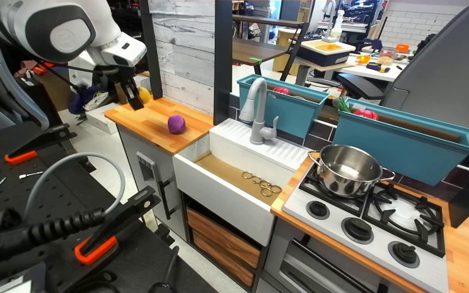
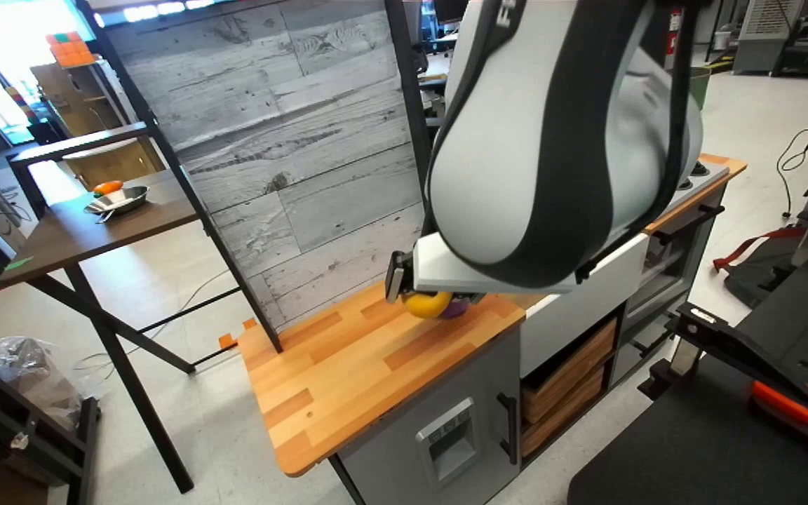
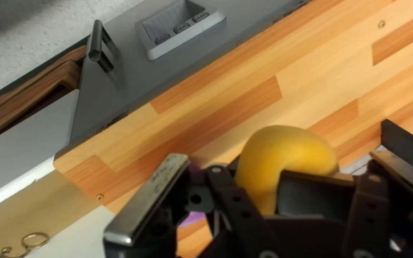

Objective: Remove the orange plushy from the sink and put it on the counter

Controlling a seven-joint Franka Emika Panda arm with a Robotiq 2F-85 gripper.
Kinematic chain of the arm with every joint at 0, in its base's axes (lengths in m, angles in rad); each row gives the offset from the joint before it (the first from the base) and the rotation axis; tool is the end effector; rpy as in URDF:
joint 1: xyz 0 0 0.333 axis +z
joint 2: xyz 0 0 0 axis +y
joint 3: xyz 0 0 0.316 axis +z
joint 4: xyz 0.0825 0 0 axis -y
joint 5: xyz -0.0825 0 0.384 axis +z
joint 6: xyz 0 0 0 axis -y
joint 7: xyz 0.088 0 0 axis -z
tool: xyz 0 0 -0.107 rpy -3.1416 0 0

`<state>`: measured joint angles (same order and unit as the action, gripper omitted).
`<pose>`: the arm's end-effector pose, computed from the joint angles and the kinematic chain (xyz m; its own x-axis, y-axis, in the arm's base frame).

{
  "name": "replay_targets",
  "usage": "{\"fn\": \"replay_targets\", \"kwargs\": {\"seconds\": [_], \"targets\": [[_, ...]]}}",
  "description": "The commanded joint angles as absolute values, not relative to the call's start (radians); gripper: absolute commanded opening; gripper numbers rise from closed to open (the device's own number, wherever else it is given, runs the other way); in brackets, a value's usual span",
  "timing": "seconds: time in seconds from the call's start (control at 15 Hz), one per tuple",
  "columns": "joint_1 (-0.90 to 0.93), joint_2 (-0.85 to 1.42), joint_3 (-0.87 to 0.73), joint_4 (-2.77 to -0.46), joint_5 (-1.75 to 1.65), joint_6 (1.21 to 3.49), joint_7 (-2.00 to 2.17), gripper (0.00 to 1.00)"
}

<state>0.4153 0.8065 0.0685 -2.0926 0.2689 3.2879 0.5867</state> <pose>0.5220 0.2443 0.0723 0.8774 -0.4174 0.2364 -0.3459 -0.8919 -0.2912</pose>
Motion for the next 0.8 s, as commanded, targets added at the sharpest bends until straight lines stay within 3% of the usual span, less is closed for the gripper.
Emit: {"fn": "replay_targets", "kwargs": {"seconds": [0.0,0.67,0.73], "targets": [[0.459,0.974,0.049,-1.931,0.301,3.288,0.535,0.00],[0.580,1.239,-0.040,-1.578,0.355,3.241,0.561,0.00],[0.591,1.253,-0.054,-1.556,0.359,3.231,0.564,0.25]]}}
